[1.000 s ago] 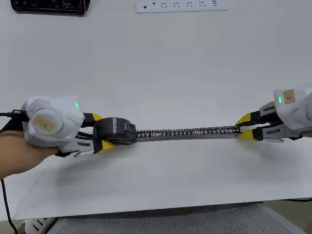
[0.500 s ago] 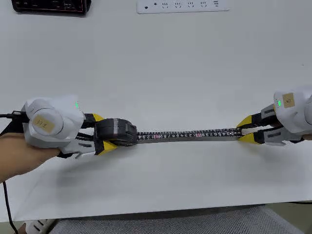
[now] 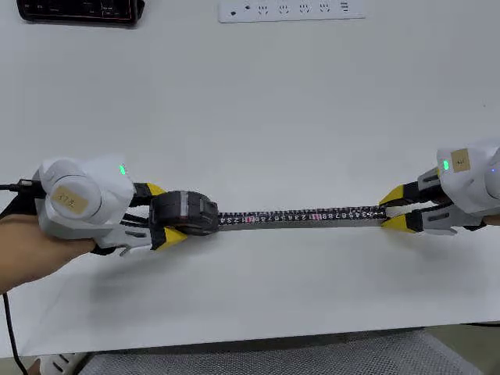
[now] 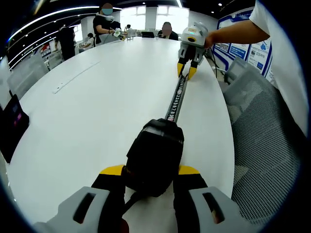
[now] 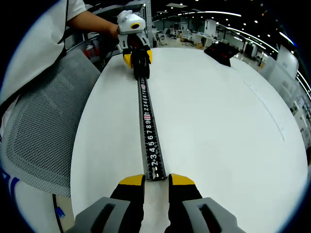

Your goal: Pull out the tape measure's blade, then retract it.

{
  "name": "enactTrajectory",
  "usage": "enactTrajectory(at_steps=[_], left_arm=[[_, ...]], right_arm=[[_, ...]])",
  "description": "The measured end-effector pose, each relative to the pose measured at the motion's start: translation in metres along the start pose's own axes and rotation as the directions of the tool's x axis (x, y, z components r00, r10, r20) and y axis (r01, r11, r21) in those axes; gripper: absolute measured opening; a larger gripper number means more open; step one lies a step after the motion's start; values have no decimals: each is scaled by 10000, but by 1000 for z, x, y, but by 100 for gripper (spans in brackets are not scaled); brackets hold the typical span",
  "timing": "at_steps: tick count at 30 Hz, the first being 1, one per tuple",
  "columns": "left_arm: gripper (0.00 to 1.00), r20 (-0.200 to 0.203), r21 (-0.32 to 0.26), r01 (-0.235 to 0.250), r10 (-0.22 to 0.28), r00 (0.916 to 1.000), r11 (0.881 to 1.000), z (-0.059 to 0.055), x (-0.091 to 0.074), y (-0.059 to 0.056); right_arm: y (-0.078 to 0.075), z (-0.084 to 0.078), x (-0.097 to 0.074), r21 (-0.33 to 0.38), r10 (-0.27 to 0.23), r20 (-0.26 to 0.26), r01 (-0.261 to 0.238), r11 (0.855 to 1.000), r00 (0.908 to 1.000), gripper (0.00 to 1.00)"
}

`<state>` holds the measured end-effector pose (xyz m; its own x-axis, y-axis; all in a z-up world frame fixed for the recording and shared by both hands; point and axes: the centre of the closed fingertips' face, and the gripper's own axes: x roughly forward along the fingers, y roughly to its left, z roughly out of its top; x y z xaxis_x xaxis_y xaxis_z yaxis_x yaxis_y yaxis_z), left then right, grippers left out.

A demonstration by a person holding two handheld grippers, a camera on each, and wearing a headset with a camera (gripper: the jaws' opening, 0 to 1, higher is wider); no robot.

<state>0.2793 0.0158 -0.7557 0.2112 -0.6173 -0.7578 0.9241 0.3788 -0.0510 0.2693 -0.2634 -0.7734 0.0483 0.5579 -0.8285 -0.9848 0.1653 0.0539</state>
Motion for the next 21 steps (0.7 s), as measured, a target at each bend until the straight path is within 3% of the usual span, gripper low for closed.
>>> enactTrajectory(at_steps=[11, 15, 21], left_arm=[[41, -39, -249, -83, 82, 10000, 9997, -1, -2, 2], [44, 152, -641, -167, 177, 9997, 9978, 1, -7, 2], [46, 275, -936, -283, 310, 9991, 9952, -1, -12, 2]], right_arm=[[1, 2, 3, 103, -43, -83, 44, 9999, 10000, 22], [0, 14, 0, 733, -313, 505, 275, 9969, 9982, 27], [1, 16, 1, 999, -431, 748, 355, 9944, 9963, 29]])
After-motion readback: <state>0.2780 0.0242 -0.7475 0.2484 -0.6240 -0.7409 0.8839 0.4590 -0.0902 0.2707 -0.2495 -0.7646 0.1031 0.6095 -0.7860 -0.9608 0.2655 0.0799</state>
